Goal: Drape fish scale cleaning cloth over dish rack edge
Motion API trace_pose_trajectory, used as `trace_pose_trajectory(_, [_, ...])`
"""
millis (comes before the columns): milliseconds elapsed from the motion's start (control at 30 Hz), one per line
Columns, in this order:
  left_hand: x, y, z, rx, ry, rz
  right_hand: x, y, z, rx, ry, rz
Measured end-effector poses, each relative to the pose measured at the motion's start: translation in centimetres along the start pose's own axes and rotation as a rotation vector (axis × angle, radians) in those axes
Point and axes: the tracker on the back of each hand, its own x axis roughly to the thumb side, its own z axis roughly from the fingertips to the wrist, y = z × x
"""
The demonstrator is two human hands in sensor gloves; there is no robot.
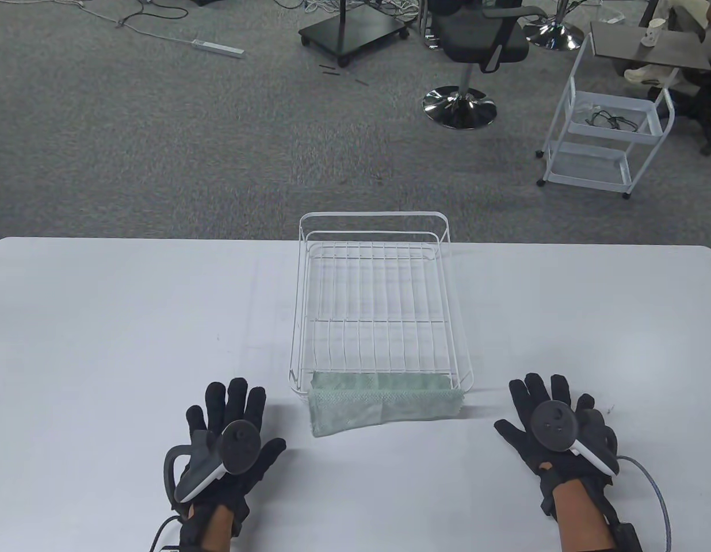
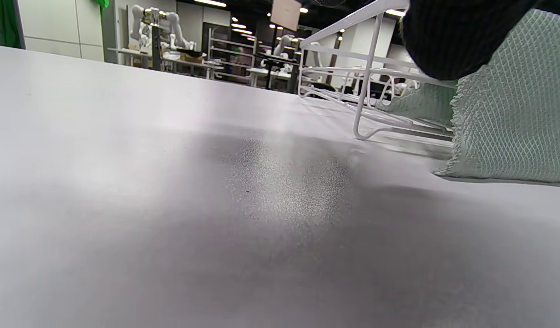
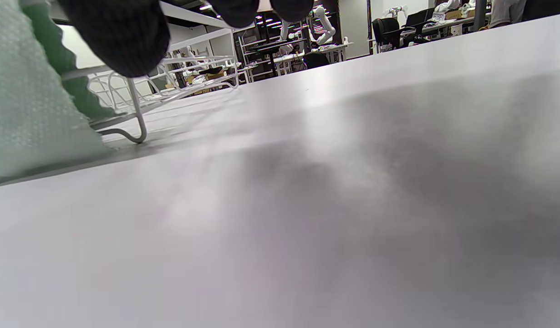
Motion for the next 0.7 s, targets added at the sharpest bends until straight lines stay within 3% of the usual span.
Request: trace_pose_trajectory(700, [0.25,-0.12,0.01,-0.010,-0.022,-0.015,0.32,0.65,-0.27,0.029,-0.001,-0.007])
